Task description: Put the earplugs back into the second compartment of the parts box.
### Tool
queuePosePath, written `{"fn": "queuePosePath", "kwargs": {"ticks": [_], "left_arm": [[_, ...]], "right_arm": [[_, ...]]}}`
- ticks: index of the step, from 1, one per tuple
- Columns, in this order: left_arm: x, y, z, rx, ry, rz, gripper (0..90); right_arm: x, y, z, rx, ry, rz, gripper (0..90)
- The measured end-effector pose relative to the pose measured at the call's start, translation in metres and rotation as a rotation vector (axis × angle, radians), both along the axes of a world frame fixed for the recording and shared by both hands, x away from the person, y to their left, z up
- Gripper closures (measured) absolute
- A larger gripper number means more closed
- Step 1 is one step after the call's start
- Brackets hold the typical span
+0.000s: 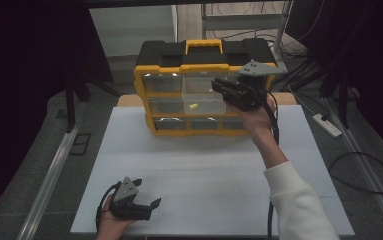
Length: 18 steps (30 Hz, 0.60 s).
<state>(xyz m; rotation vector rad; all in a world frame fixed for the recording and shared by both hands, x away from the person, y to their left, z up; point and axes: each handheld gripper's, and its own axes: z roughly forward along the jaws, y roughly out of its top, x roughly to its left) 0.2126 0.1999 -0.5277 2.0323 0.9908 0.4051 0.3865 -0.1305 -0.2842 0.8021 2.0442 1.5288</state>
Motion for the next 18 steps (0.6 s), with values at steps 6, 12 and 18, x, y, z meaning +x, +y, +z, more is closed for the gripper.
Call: {"fn": "queuePosePath", "kwargs": {"ticks": [6,12,18], "left_arm": [[0.0,0.0,-0.001,0.001,0.006,-0.001,5.7],[0.0,0.001,-0.001,0.002,0.008,-0.001,5.7],[0.0,0.0,-0.001,0.006,0.005,-0.002,5.7]], "right_arm": [[0.01,0.006,-0.004,-0.01,-0.003,-0.035,67.8],[-0.003,0.002,-0.005,0.004,-0.039,-0.028,41.2],[-0.032,-0.017,-0.011,0.037,-0.077,0.011,34.4]]}}
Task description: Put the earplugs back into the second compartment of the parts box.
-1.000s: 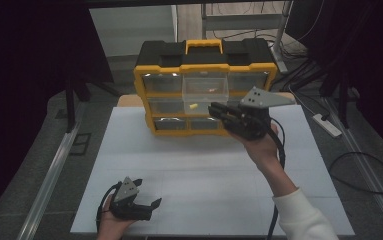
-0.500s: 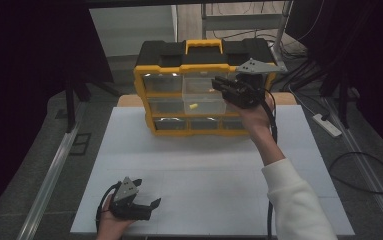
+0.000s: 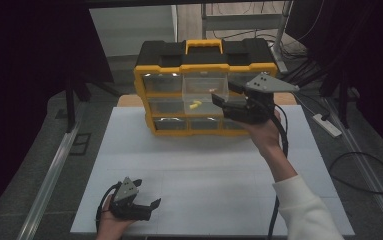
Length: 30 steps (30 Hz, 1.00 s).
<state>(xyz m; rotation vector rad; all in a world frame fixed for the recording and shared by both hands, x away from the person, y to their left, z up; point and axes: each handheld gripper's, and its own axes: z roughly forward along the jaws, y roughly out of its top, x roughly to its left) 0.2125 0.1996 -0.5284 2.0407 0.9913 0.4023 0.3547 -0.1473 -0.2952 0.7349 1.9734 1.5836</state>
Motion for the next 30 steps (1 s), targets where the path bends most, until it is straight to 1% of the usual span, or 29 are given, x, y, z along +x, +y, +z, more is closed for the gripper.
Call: {"fn": "queuePosePath", "kwargs": {"ticks": [3,4,5,7,11,14,16,19,24,25,26,27,30], "left_arm": [[0.0,0.0,0.0,0.002,-0.001,-0.002,5.7],[0.0,0.0,0.0,0.002,-0.001,-0.002,5.7],[0.0,0.0,0.0,0.0,-0.002,0.0,5.7],[0.0,0.0,0.0,-0.002,-0.001,0.0,5.7],[-0.001,0.001,0.001,-0.005,-0.005,0.003,5.7],[-0.001,0.002,0.001,-0.006,-0.006,0.003,5.6],[-0.001,0.001,0.001,-0.008,-0.004,0.003,5.6],[-0.001,0.001,0.001,-0.006,-0.009,0.001,5.6],[-0.002,0.001,0.001,-0.006,-0.014,0.001,5.6],[-0.002,0.001,0.001,-0.006,-0.014,0.001,5.6],[-0.002,0.001,0.001,-0.007,-0.014,0.001,5.6],[-0.002,0.001,0.001,-0.008,-0.015,0.001,5.6],[-0.002,0.001,0.002,-0.01,-0.021,0.001,5.6]], "right_arm": [[-0.017,-0.01,-0.007,0.001,-0.021,0.023,33.1],[-0.017,-0.01,-0.007,0.001,-0.021,0.023,33.1],[-0.022,-0.013,-0.01,0.0,-0.025,0.027,32.7],[-0.035,-0.022,-0.019,0.001,-0.034,0.041,32.2],[-0.055,-0.039,-0.04,0.0,-0.021,0.059,31.6],[-0.068,-0.054,-0.064,-0.004,0.01,0.055,31.4],[-0.074,-0.063,-0.079,-0.021,0.031,0.046,30.8],[-0.082,-0.078,-0.104,-0.045,0.08,0.024,30.6],[-0.094,-0.099,-0.132,-0.073,0.119,-0.004,30.8],[-0.094,-0.099,-0.132,-0.073,0.119,-0.004,30.8],[-0.096,-0.103,-0.137,-0.079,0.126,-0.008,30.7],[-0.101,-0.113,-0.152,-0.088,0.149,-0.022,30.6],[-0.104,-0.122,-0.165,-0.103,0.166,-0.035,30.6]]}}
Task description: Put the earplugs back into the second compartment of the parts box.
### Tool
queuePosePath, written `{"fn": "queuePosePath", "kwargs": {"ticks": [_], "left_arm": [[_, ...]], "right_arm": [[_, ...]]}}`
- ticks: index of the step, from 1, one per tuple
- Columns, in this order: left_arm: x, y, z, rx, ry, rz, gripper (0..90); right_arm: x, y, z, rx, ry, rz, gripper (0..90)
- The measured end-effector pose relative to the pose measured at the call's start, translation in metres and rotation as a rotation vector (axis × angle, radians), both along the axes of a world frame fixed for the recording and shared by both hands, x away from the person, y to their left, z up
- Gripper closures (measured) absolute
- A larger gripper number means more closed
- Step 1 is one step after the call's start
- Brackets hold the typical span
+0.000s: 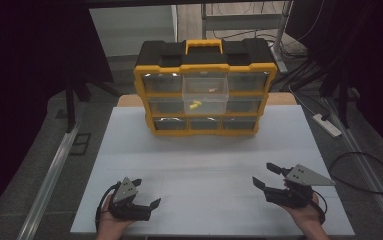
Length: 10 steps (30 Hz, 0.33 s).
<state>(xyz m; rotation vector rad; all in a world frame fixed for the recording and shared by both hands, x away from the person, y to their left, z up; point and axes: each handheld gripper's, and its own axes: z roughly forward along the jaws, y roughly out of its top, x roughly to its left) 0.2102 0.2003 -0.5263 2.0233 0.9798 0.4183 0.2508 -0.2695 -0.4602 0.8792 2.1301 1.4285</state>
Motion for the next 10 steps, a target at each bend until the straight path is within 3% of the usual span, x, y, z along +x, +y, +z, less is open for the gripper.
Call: {"fn": "queuePosePath", "kwargs": {"ticks": [4,10], "left_arm": [[-0.001,0.001,0.001,-0.002,-0.01,0.002,5.6],[-0.001,0.001,0.001,-0.002,-0.013,0.002,5.6]], "right_arm": [[0.0,-0.012,-0.017,-0.006,0.023,-0.014,30.4],[0.003,-0.017,-0.025,-0.003,0.046,-0.032,30.0]]}}
